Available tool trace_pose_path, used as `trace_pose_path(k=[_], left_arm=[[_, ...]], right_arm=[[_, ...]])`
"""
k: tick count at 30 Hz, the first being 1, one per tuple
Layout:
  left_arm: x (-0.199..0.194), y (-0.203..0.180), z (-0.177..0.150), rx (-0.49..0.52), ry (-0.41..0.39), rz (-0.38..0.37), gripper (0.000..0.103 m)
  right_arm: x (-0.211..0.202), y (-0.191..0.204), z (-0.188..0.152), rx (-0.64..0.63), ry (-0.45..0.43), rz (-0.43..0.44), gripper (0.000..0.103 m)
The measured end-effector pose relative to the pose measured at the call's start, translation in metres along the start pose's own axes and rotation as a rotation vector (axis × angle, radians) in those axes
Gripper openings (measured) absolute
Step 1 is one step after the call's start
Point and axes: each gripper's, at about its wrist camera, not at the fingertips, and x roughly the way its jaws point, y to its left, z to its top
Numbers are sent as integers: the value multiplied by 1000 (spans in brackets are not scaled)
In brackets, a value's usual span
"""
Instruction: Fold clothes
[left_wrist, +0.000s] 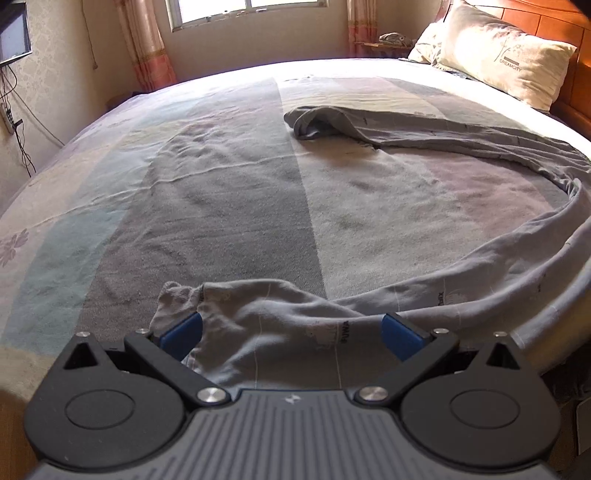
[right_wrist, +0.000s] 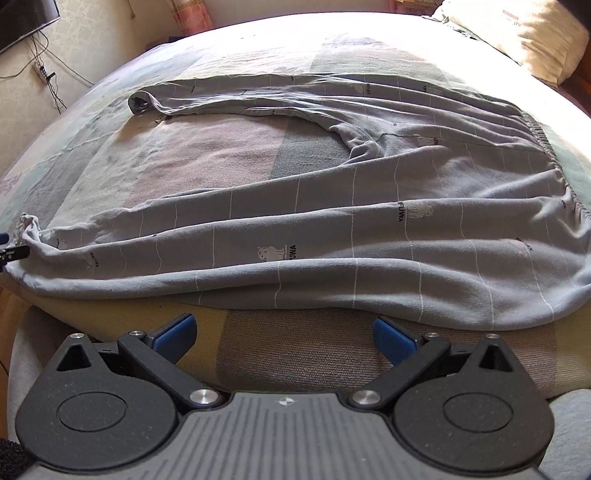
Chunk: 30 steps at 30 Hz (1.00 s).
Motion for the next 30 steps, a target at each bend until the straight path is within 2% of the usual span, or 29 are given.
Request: trace_pose_path(k=[5,10,13,17,22,26,30], left_arm=[[-2,-26,42,129,-60,-49,102],[32,-68,82,284,-83,-120,102],[64,-96,107,381,-85,-142,102],[113,-127,133,470,-66,-154,102],[163,-150,151,565,-47,-163,102],[186,-151,160,601,-59,-185,103],[202,-150,171,657,-101,-130,103]], right_arm=[[-20,-9,29,-60,-82,-33,103],[-10,-22,77,-156,-123,-126,103],[14,-28,109,-208,-103,-189,103],[57,-31,142,-266,-58,-229,103],[104,-25,161,-342,5,-250,103],[126,-23,168,-406,30,-274,103],[136,-24,182,-469,-14,-425,103]])
